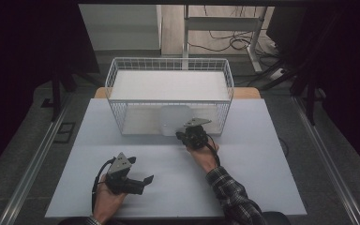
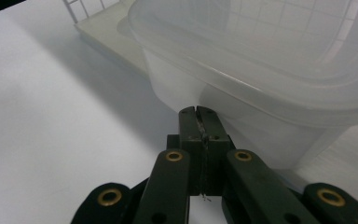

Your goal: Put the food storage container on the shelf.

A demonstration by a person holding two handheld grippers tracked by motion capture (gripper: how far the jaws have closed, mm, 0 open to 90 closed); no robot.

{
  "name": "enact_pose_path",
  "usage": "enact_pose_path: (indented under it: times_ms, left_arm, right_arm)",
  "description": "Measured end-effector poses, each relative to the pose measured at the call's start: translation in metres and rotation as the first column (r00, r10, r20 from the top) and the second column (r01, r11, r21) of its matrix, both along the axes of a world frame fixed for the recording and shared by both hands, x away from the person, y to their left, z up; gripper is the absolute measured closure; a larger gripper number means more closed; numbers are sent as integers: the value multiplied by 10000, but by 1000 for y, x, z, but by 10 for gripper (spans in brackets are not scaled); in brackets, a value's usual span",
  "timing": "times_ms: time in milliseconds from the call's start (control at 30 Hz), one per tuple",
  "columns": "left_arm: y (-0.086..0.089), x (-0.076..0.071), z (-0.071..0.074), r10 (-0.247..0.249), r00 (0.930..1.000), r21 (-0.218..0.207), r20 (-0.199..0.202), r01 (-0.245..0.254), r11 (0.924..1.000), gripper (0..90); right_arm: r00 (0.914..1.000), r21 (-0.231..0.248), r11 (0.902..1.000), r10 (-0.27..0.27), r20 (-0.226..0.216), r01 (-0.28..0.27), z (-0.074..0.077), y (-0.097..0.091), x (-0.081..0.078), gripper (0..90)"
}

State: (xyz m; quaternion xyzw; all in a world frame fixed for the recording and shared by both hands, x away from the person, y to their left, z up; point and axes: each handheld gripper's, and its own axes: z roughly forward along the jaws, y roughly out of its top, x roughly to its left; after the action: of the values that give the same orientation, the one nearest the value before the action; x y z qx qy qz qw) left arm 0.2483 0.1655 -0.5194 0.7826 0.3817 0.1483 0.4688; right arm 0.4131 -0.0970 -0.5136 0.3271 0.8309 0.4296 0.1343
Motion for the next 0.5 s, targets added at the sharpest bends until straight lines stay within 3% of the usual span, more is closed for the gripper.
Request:
enact_pose_path:
  times_ms: [500]
  left_arm:
    - [2,0,-1,49,10000,10,-73,-49,10000,28]
  right_arm:
    - [9995,-35,9995,-315,73,315,-1,11,20,892]
